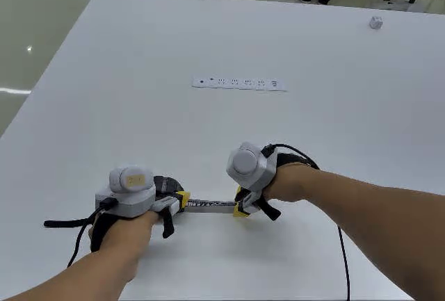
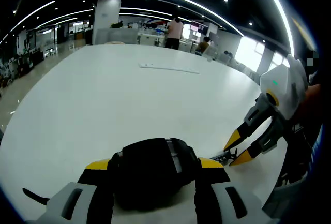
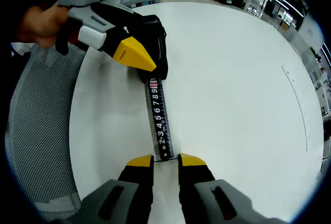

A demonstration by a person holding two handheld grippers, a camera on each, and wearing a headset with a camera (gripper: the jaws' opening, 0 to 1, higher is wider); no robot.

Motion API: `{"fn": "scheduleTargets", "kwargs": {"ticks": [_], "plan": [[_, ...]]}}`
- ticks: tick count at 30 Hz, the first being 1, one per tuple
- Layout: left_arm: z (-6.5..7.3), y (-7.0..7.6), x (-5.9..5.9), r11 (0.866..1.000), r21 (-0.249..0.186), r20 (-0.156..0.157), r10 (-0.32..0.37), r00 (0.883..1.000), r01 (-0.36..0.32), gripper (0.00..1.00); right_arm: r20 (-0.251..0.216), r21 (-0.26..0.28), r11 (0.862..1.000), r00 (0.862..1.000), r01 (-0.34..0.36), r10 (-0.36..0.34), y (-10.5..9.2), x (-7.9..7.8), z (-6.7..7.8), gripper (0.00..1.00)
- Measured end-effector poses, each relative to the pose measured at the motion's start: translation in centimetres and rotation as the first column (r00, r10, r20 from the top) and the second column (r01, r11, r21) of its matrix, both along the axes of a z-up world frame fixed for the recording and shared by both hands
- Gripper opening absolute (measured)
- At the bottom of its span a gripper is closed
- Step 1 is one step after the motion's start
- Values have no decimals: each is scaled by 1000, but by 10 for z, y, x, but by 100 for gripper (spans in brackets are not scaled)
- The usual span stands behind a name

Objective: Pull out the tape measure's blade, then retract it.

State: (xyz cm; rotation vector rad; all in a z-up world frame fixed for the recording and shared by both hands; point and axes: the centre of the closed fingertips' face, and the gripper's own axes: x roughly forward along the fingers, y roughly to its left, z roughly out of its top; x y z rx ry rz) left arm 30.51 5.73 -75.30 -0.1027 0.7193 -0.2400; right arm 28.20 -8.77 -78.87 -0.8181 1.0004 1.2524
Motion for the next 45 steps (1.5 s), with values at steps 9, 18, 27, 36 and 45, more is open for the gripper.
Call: {"fn": "scheduleTargets", "kwargs": {"ticks": [9,18,27,36,45], "plan": [[0,0,0,1000,-3,-1,-1,1000,1,60,3,11,1000,1000,-4,4,7,0,3,18],[-1,0,0,1000,-4,-3,-3,1000,3,60,5,20,1000,1000,-7,7,13,-1,4,18],[-1,1,0,1000,0,-12,-7,1000,7,60,8,29,1000,1000,-10,10,19,1,3,18],[-1,1,0,1000,1,-11,-8,1000,8,60,10,32,999,1000,-12,12,23,2,3,18],[-1,1,0,1000,-2,-9,-14,1000,14,60,7,43,999,1000,-18,18,30,0,3,18]]}}
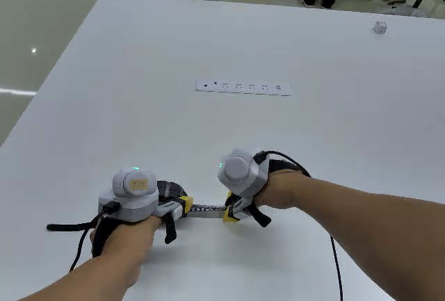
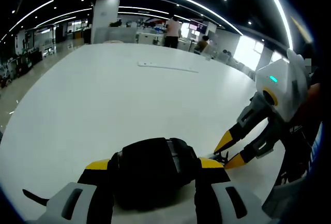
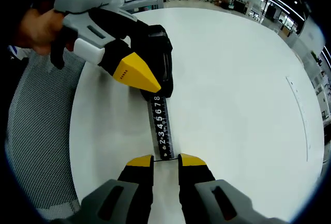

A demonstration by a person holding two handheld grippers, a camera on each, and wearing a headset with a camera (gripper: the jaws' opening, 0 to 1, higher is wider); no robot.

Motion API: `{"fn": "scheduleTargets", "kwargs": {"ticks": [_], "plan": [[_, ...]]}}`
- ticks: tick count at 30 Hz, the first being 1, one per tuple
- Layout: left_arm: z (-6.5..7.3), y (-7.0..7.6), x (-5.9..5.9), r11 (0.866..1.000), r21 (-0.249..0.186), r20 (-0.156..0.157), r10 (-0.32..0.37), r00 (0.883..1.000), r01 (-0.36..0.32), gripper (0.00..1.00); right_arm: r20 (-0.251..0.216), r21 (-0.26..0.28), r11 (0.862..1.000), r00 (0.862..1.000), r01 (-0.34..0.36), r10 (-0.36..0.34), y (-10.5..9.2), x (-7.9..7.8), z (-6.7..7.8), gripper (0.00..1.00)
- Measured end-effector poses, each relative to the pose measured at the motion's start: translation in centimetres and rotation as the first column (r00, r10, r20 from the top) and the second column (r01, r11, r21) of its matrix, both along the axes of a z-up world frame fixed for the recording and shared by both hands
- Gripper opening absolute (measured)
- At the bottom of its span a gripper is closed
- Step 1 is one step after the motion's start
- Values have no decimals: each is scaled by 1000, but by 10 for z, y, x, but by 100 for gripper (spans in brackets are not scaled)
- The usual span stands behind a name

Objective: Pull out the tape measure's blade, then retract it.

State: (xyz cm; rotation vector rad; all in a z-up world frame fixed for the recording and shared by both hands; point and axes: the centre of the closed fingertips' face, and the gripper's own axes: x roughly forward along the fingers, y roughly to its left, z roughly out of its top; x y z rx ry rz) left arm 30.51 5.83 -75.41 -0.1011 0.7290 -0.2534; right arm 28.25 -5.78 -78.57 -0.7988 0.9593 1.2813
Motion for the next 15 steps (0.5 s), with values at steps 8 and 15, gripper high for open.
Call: {"fn": "scheduleTargets", "kwargs": {"ticks": [8,15], "plan": [[0,0,0,1000,-3,0,-1,1000,1,60,4,13,1000,1000,-7,7,7,0,0,18],[0,0,1,1000,-5,3,0,1000,0,60,10,21,1000,1000,-15,15,12,1,0,18]]}}
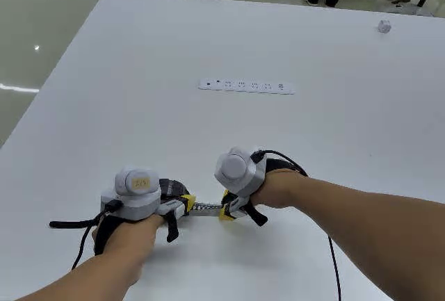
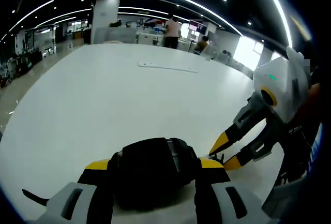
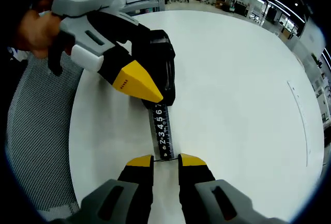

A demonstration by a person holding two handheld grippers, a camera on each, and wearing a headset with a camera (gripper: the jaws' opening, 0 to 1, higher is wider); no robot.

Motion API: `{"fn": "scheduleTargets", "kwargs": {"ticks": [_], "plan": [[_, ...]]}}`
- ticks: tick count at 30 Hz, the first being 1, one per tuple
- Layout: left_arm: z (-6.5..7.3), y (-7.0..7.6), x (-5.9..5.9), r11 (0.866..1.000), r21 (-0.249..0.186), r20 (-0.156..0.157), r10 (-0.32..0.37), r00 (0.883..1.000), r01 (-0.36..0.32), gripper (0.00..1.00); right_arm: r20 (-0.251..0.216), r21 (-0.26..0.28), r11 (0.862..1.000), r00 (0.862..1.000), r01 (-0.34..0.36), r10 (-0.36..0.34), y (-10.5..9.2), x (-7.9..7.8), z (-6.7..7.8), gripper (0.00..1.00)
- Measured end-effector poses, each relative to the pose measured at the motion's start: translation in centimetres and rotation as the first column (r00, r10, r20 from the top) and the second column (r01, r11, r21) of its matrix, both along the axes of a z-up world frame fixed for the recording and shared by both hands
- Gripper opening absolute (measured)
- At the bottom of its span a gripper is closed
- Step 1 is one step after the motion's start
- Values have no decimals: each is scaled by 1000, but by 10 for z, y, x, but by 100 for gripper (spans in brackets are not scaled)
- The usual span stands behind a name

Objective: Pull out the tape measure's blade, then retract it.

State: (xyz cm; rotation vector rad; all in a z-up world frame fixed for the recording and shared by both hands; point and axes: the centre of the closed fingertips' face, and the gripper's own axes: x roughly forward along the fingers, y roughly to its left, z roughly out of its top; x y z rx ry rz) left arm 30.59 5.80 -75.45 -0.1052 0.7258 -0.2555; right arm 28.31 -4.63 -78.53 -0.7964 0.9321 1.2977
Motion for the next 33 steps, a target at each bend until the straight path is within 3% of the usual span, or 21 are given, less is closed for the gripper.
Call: {"fn": "scheduleTargets", "kwargs": {"ticks": [27,33], "plan": [[0,0,-1,1000,-9,-4,4,1000,-4,60,-4,37,999,1000,-1,1,16,1,-1,18],[0,0,-2,1000,-11,-6,5,1000,-5,60,16,46,999,1000,-25,24,23,1,-1,19]]}}
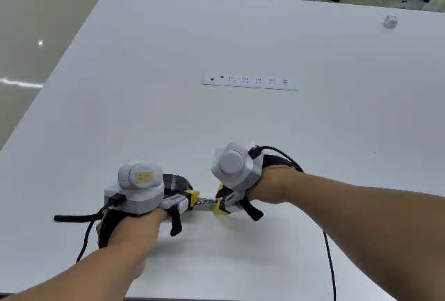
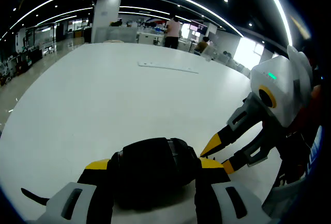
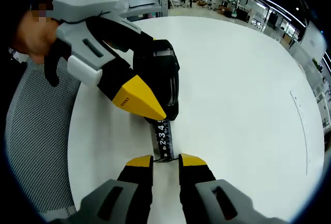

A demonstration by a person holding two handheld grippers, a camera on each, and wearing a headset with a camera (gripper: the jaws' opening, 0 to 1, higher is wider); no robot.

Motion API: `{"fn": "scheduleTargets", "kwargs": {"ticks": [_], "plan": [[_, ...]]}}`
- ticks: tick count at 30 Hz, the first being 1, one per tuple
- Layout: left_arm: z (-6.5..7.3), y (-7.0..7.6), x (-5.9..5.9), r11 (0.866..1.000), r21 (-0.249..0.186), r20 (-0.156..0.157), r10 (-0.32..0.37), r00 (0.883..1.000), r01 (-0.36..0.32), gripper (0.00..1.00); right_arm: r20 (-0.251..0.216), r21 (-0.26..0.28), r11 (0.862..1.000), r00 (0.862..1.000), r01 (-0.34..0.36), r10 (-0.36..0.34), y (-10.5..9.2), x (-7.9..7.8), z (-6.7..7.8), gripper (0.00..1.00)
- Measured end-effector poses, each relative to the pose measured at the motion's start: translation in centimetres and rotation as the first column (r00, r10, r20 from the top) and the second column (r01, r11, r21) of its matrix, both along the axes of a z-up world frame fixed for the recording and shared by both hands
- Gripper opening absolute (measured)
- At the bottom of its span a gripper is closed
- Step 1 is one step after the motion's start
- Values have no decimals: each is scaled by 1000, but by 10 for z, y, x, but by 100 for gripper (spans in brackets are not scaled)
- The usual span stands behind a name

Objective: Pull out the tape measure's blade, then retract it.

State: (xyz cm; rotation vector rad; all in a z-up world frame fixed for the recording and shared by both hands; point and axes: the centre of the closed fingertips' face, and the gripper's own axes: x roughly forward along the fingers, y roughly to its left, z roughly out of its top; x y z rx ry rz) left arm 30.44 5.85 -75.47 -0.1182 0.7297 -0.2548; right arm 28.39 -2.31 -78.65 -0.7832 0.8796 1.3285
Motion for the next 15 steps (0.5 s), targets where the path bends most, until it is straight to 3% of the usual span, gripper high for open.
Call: {"fn": "scheduleTargets", "kwargs": {"ticks": [15], "plan": [[0,1,1,1000,-3,-3,-1,1000,1,60,28,9,999,999,-34,34,7,1,0,20]]}}
